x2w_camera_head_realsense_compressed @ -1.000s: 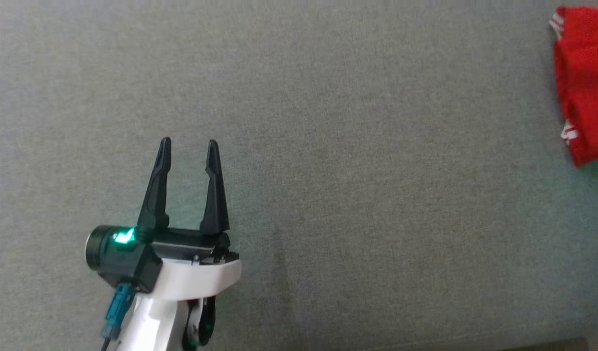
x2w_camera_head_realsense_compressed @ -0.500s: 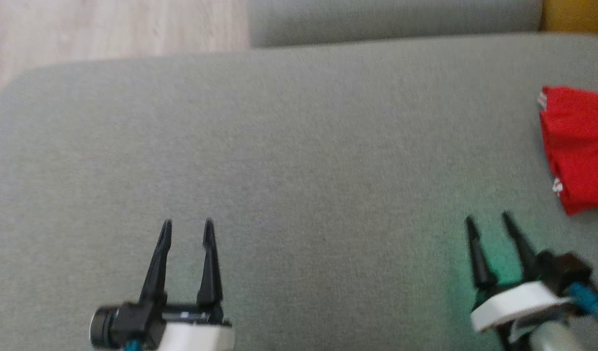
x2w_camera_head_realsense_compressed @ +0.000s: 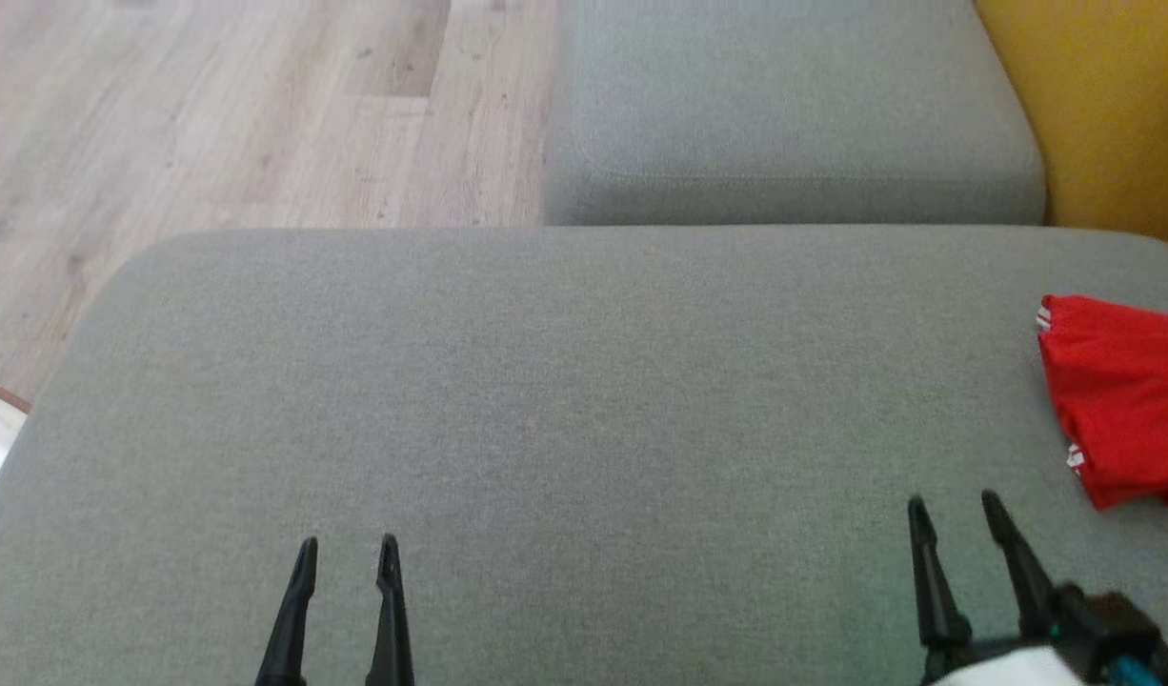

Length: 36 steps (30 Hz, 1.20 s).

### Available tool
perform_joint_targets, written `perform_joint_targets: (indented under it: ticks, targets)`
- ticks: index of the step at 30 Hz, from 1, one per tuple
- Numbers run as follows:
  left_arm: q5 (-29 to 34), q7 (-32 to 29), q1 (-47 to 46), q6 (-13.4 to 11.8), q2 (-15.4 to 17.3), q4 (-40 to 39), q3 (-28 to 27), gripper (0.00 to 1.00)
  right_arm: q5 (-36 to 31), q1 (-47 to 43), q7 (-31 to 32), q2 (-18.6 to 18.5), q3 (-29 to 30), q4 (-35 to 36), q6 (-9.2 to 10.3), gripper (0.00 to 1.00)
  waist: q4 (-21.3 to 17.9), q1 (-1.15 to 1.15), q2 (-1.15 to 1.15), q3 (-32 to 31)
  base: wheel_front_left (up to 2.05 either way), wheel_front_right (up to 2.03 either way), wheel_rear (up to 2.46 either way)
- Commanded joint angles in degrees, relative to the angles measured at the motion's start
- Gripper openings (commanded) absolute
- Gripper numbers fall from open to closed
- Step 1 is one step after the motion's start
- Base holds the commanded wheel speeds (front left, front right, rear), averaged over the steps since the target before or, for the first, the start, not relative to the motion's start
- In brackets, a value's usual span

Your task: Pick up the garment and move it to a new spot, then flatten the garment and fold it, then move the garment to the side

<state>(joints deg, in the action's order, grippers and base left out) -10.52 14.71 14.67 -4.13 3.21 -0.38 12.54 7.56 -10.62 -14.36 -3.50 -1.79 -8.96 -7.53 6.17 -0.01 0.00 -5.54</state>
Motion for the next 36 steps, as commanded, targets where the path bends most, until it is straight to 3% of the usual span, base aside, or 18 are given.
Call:
perform_joint_targets:
  ticks: [1, 23, 24, 28, 36]
  targets:
    - [0.51, 0.29, -1.64, 0.21, -0.34, -1.74, -2.22, 1.00, 0.18, 1.36, -0.62, -0.19, -1.13, 2.26, 0.04, 1.00, 0.13, 0.01, 0.00, -0.44, 0.00, 0.00, 0.00]
    - [1.79, 0.29, -1.10, 2.07, -0.34, 1.56, -2.73, 1.00, 1.17, -0.34, -0.63, 0.60, -0.78, 1.45, 0.04, 1.00, -1.91, 0.01, 0.00, -1.80, 0.00, 0.00, 0.00]
    - [1.90, 0.00, 1.05, 2.13, 0.05, 3.21, -0.84, 0.00, 1.02, -2.22, 0.00, 0.94, 0.53, -0.17, 0.00, 0.00, -1.92, 0.01, 0.00, -1.80, 0.00, 0.00, 0.00]
    - [1.61, -0.04, 1.51, 2.15, 0.04, 6.66, -0.65, 0.00, 1.32, -2.91, 0.20, 0.95, 0.36, -3.61, 0.00, 0.00, -1.99, 0.02, 0.00, -1.76, 0.00, 0.00, 0.00]
    - [-4.19, -1.01, 0.22, 2.64, 0.38, 6.88, -1.39, 0.00, 6.90, -1.68, 1.34, 0.76, 0.64, -3.65, 0.00, 0.00, -2.27, 0.02, 0.00, -1.27, 0.00, 0.00, 0.00]
